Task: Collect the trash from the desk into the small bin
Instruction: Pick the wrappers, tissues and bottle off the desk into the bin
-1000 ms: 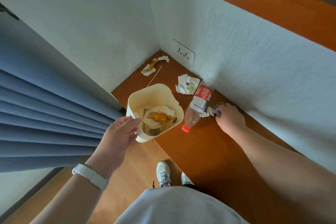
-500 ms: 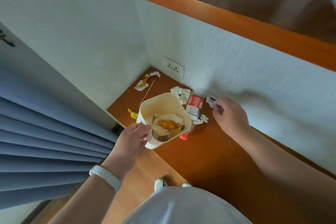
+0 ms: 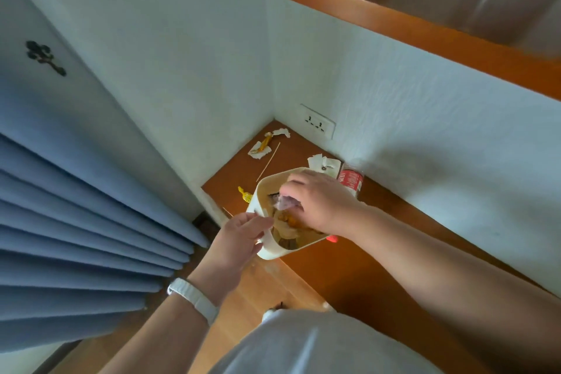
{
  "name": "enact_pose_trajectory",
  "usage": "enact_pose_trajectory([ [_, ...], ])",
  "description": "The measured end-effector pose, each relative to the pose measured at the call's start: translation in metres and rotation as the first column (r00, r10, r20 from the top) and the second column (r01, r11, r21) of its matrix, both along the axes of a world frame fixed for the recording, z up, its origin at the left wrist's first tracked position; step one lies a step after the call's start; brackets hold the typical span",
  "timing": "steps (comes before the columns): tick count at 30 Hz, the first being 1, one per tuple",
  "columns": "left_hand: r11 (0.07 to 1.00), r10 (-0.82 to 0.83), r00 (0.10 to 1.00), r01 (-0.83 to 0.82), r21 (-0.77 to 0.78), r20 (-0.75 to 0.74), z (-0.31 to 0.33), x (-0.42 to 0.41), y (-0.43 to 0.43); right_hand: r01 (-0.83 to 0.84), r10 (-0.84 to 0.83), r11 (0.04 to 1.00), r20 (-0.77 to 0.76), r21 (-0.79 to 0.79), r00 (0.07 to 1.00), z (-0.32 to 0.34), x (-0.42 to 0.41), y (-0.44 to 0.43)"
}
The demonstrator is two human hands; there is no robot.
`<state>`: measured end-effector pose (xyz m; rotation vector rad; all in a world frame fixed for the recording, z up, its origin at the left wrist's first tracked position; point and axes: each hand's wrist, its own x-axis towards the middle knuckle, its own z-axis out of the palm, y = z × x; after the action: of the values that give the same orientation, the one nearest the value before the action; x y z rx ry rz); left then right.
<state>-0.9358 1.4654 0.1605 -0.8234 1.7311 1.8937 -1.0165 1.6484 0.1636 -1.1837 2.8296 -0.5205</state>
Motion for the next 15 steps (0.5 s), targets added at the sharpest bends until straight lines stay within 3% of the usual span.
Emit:
enact_pose_trajectory([
  [8, 0.999, 0.006, 0.998, -0.009, 0.048, 0.056, -0.018, 0.006, -0.029, 0.001, -0.017, 0.988, 0.099, 0.156, 0.995, -0.003, -0.004, -0.022],
  [15, 0.993, 0.064, 0.997, -0.067, 0.094, 0.043, -0.026, -0.010, -0.041, 0.290, -0.293, 0.956, 0.069, 0.046, 0.954, -0.011, 0.009, 0.027],
])
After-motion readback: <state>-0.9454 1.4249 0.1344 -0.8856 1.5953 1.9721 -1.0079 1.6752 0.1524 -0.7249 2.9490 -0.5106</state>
